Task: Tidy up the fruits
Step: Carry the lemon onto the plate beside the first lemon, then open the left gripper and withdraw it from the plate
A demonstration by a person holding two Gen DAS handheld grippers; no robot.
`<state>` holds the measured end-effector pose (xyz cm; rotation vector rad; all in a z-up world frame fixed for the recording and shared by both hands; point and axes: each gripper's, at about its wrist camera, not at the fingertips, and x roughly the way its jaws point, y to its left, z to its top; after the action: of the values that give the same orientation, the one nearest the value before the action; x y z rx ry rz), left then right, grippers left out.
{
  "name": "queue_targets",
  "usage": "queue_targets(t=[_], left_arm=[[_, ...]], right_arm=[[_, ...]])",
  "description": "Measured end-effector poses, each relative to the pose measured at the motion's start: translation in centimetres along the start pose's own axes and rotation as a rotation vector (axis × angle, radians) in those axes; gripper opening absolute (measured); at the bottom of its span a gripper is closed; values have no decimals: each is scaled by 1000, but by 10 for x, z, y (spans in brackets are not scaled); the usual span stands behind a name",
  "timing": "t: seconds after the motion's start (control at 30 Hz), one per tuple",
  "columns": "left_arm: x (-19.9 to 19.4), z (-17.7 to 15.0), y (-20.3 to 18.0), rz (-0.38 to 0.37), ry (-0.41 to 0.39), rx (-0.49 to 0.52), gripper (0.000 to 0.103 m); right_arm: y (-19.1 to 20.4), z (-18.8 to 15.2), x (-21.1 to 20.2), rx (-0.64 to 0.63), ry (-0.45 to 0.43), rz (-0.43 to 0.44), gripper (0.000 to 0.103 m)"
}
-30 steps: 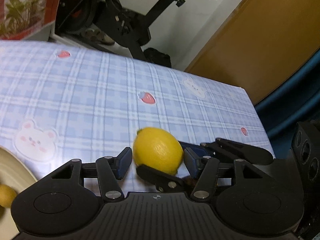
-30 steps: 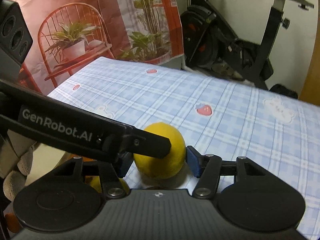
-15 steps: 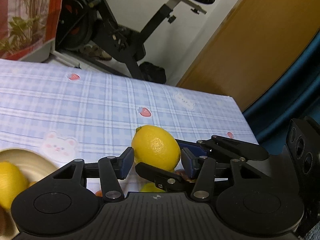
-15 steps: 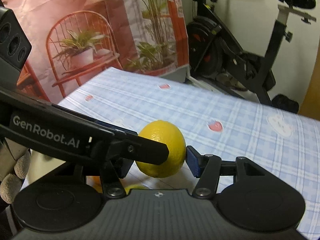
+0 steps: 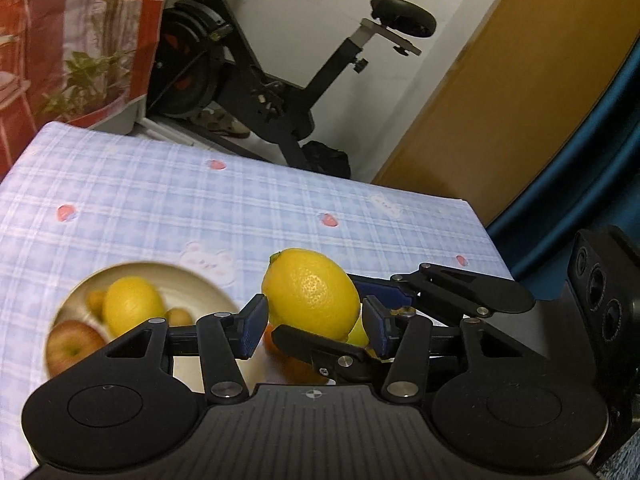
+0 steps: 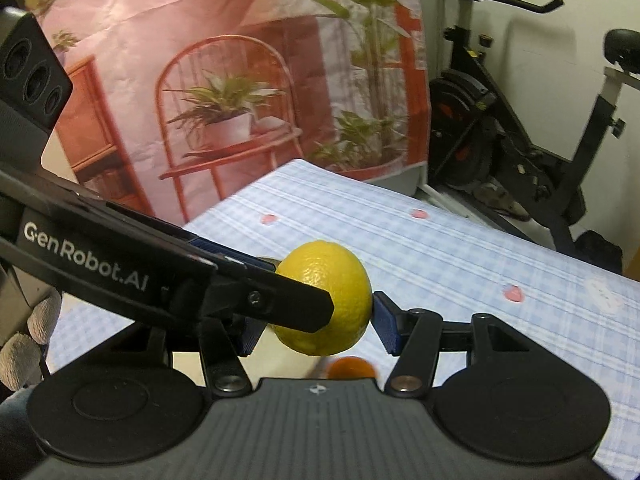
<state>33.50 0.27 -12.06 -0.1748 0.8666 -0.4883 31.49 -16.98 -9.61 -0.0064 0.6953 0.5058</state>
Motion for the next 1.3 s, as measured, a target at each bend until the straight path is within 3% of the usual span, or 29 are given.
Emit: queue_targets(t=[0.23,0.7,1.3], left_arm=[[-4,-18,26,17,27,-44,54],[41,-35,78,11,100,-150,54],[47,-21,81,49,31,-129,54]], right_arm=[[23,-8,20,-13,47,29,58],[28,-32,85,-18,197,48,58],[26,-17,113,-146,175,-21,58]])
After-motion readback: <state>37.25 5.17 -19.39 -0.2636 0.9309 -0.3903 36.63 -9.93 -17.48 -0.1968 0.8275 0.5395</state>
